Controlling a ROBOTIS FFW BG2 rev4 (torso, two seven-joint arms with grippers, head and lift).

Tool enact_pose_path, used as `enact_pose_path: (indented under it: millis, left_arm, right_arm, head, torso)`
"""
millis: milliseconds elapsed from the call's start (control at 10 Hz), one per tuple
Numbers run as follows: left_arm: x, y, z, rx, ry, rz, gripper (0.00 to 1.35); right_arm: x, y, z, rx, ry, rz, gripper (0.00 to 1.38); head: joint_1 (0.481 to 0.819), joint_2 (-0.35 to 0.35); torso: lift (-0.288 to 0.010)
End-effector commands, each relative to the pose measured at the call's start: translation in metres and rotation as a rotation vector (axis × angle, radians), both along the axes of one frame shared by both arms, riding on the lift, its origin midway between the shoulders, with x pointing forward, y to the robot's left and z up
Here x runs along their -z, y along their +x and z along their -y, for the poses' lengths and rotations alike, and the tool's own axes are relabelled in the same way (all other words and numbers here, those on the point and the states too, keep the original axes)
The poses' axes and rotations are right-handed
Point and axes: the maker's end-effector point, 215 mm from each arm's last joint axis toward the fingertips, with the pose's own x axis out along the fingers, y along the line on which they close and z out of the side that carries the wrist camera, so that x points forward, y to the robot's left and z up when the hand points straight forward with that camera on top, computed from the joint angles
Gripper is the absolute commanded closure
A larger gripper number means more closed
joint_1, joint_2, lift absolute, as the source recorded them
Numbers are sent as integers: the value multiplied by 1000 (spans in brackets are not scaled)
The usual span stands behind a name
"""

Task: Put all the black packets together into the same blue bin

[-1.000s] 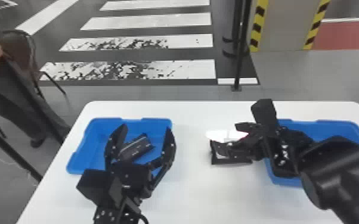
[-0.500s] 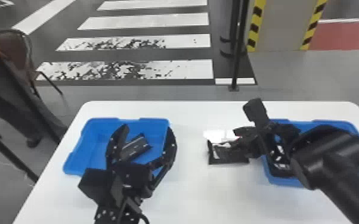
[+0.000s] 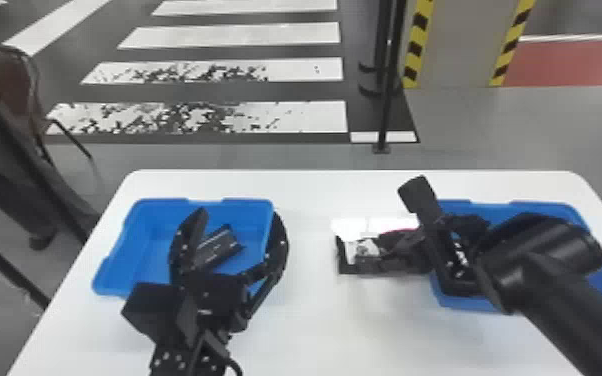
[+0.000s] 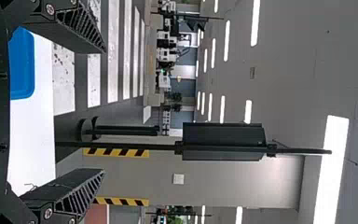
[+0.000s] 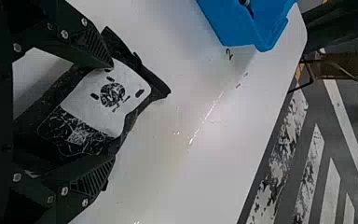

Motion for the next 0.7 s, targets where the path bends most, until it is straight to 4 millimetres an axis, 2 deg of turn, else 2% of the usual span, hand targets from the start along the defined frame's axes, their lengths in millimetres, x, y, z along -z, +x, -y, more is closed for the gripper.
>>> enact_pose_path:
  millis: [0,100,200,300,400,500,600]
  left_arm:
    - [0,0,0,-1,-2,0,121]
    - [0,0,0,-1,-4,0,121]
    - [0,-1,-1,-1,-3,0,121]
    - [1,-1,-1,-1,-3,0,121]
    - [0,-2,-2,-4,-3,2,121]
    - [0,-3,-4,-6,-3,5,121]
    - [0,-3,-4,-6,-3,5,121]
  right_arm:
    - [5,-6,-2,11,25,-25,897]
    - [5,-7,-3,14,36,-32,930]
    - [1,-6,-7,12,37,-22,1119]
    - [-4,-6,-12,7,44,-10,1111]
    - [-19,-4,-26,-13,75,26,1111]
    - [-47,2,-41,-34,116,86,1111]
    - [-84,14,-49,-37,155,165,1111]
  head:
    - [695,72]
    - [695,72]
    - [695,75]
    - [695,77]
    - [695,81]
    - [695,90]
    - [695,110]
  torso:
    - [-110]
    - [-110]
    - [-110]
    - [-110]
    - [-110]
    - [-110]
    - [-110]
